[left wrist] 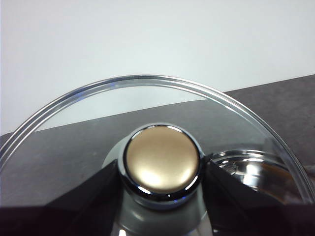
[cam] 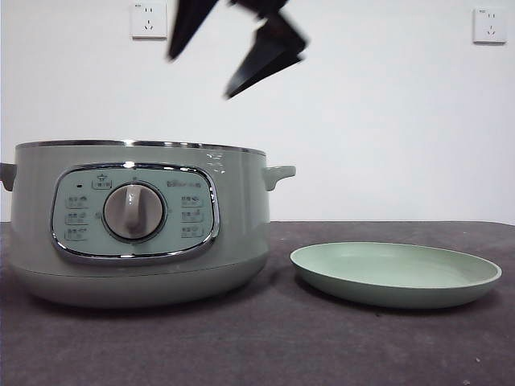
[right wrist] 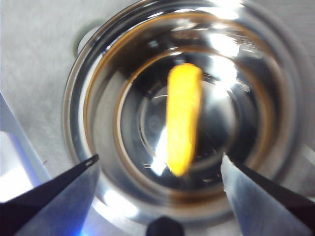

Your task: Take the corn out from the steamer,put the corn on the plate,close the lid

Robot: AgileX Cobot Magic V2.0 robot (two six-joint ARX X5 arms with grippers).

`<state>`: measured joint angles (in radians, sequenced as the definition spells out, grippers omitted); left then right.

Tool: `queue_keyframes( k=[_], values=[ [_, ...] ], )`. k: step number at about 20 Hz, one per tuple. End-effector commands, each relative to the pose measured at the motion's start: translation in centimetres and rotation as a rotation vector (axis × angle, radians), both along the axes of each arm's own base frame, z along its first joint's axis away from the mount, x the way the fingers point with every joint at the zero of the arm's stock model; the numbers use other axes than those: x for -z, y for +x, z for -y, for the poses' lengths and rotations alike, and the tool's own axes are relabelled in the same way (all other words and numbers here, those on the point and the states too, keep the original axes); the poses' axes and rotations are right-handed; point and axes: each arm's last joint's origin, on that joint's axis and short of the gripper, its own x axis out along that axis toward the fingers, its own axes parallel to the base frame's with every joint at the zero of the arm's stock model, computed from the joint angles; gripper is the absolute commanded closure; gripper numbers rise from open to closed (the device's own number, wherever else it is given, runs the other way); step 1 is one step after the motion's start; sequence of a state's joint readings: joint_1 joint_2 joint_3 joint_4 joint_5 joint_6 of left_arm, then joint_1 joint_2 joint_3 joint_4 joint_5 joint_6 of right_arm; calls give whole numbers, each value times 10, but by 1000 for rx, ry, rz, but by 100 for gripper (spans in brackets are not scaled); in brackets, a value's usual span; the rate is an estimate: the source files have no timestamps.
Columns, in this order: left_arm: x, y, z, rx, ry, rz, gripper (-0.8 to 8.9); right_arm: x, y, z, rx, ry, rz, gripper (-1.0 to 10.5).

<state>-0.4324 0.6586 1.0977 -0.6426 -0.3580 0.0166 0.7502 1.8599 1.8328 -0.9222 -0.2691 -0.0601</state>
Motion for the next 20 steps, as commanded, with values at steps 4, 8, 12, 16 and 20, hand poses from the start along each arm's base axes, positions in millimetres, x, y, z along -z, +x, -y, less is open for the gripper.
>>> queue_keyframes(
  k=[4, 8, 12, 16, 20],
  values=[
    [-4, -11, -6, -8, -1, 27, 822, 57, 15, -55, -54, -207, 89, 541],
    [-3, -11, -5, -8, 0, 18, 822, 89, 23, -73, -68, -221, 89, 545],
    [-3, -11, -5, -8, 1, 15, 822, 104, 26, -77, -69, -238, 70, 739],
    [-2, -11, -5, -8, 0, 8, 822, 107, 28, -75, -62, -250, 56, 793],
    [0, -11, -6, -9, -1, -9, 822, 111, 33, -72, -51, -257, 47, 881]
  ],
)
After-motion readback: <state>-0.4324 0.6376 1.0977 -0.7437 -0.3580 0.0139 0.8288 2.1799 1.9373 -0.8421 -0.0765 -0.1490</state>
